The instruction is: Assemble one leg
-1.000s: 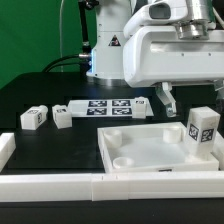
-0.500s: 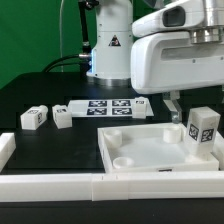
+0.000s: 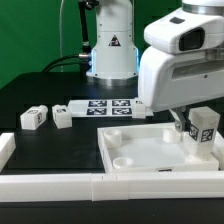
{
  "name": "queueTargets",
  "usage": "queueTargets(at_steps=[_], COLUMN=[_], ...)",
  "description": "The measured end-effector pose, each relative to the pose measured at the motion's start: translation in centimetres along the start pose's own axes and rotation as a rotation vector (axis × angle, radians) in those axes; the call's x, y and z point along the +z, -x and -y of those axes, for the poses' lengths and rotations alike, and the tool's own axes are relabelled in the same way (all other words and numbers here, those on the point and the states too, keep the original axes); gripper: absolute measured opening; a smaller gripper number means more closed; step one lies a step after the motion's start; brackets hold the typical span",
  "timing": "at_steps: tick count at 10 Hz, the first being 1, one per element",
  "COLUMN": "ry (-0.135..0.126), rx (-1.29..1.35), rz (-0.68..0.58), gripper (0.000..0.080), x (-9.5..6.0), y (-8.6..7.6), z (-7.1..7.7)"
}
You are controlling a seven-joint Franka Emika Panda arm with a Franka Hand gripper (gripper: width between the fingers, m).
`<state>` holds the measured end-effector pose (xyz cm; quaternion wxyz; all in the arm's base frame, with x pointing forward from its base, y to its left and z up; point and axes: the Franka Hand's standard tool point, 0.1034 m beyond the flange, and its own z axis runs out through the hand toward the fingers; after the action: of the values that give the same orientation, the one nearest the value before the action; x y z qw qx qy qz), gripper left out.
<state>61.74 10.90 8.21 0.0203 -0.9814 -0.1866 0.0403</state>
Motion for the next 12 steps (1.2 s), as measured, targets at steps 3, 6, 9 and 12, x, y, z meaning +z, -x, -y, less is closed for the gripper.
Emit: queueTargets(at_steps=[3,6,9,12], ry=[0.000,0.000,0.001,-0.002], rx=[0.000,0.036,0.364,0.675], rz=[0.000,0.000,-0.022,-0.034], gripper=[0.0403,0.0290,0.0290,0.0291], x=[0.01,0.02,0.00,-0.14], y=[-0.01,0.00,-0.10,-0.14], z=[0.03,0.05,0.28,0.82])
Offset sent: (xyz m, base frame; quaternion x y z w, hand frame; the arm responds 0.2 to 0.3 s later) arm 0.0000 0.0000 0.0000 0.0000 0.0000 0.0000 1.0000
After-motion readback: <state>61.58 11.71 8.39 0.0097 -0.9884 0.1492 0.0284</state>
